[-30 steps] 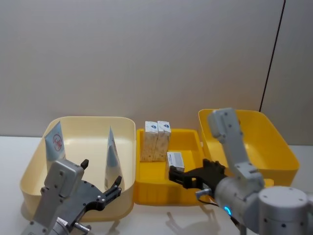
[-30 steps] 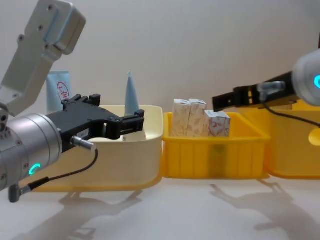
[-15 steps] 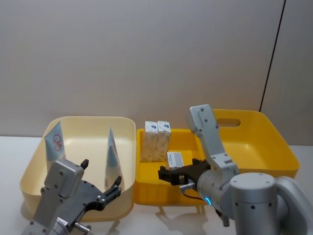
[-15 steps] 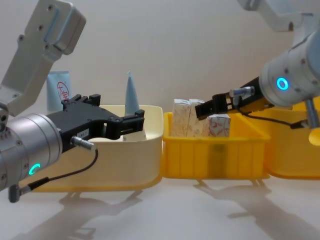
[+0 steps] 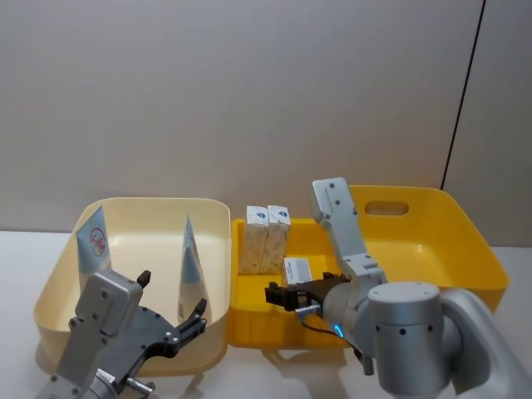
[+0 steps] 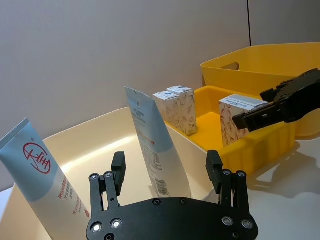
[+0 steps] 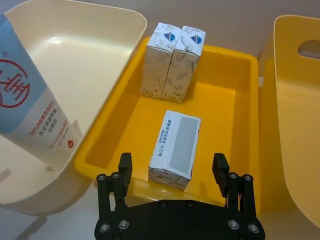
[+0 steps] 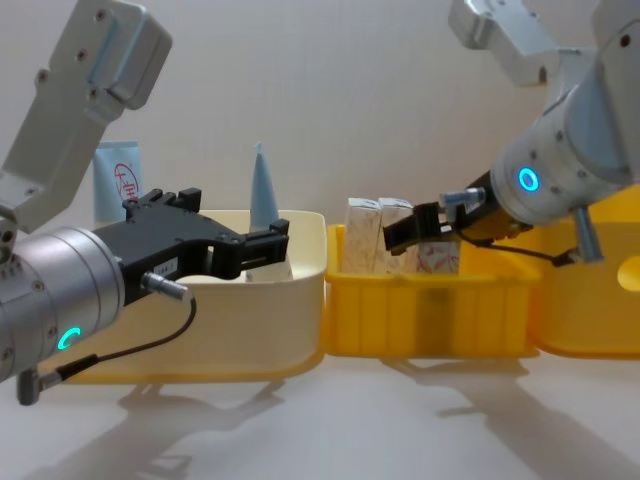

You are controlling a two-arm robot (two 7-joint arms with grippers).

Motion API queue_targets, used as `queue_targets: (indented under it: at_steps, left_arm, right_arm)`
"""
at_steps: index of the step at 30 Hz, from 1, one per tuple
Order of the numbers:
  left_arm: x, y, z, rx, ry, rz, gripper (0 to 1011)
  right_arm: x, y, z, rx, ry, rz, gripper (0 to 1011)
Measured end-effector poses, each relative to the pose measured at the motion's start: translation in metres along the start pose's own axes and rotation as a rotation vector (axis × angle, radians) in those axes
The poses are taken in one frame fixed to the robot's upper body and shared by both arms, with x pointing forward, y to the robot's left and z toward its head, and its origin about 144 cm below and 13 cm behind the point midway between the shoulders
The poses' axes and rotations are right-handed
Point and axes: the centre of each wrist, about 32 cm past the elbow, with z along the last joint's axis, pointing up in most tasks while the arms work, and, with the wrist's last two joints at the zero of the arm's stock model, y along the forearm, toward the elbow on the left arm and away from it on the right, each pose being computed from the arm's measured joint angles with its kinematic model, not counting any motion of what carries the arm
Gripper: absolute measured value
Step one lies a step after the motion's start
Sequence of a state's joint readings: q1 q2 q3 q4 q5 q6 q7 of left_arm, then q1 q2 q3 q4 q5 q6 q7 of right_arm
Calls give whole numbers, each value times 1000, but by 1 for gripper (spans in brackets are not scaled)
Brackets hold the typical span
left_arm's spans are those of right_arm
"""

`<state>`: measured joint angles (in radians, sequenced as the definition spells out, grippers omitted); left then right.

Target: Bimanual collaborative sorting of washing and personal care products

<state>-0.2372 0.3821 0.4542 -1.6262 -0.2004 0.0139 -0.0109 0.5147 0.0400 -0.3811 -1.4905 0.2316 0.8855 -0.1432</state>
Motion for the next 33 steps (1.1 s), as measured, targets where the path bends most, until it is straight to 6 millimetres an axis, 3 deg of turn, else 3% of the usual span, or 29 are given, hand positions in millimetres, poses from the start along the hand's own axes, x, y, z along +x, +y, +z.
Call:
queue_targets:
  at_steps: [26, 33]
  left_arm:
    - [0, 0, 0, 0, 0, 0, 1003]
    - [0, 0, 0, 0, 0, 0, 1003]
  right_arm:
    - [5, 24, 4, -21, 75, -55, 1001]
    - [6, 26, 4, -19, 83, -57, 860]
